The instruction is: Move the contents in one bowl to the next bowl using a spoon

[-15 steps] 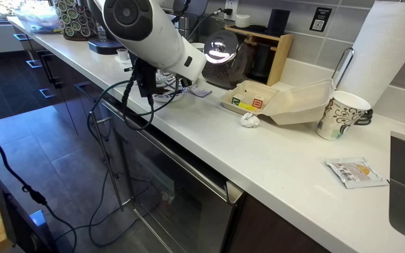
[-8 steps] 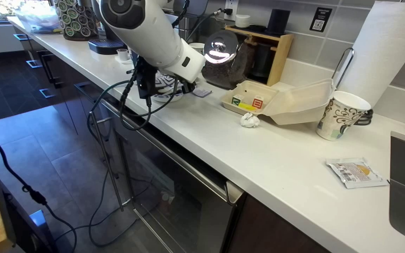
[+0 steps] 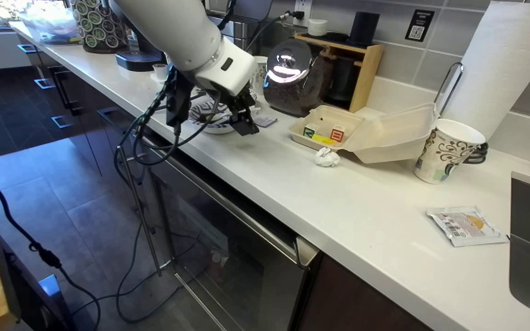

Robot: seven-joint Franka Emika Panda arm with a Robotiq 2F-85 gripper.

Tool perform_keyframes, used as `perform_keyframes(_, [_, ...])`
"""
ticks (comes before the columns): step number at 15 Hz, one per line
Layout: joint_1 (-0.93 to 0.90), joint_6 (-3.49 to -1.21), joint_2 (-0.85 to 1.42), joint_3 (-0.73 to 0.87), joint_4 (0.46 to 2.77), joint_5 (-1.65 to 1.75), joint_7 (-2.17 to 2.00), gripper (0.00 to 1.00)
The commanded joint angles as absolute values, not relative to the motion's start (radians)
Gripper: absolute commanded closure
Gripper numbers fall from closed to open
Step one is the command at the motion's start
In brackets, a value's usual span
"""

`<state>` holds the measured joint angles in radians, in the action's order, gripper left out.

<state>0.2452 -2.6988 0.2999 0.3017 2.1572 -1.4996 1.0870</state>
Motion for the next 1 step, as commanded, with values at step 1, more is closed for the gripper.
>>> perform_keyframes(1, [0.244,-2.704,0.289,0.301,2.167,-1.5,1.087,0.04])
